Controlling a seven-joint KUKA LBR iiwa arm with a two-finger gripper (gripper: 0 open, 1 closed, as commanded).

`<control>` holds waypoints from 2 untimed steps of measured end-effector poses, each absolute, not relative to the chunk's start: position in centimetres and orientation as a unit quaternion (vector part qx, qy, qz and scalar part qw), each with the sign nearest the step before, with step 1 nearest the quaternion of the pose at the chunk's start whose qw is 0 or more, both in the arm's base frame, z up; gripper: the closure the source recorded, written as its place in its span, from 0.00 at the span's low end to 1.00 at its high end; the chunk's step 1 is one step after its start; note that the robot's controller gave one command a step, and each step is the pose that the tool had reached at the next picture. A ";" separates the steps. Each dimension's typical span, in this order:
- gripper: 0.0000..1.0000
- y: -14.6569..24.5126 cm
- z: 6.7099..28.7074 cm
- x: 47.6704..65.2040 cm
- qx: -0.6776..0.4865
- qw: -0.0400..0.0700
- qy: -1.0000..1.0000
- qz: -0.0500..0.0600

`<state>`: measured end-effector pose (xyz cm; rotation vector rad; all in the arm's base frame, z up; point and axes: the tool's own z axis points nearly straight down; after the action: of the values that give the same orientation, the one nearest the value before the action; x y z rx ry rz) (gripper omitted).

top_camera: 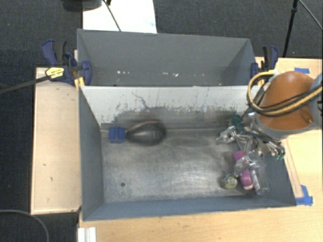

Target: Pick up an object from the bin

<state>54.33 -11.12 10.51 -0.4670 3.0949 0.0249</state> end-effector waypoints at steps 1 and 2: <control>0.00 -7.2 10.5 49.0 -0.323 0.009 0.946 -0.003; 0.00 -14.5 10.0 49.4 -0.410 0.002 0.912 0.004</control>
Offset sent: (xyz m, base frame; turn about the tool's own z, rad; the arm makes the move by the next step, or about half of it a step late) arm -0.0576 0.0382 -0.0040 -0.3571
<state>49.37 -14.53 10.05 -1.2867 2.8615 0.0128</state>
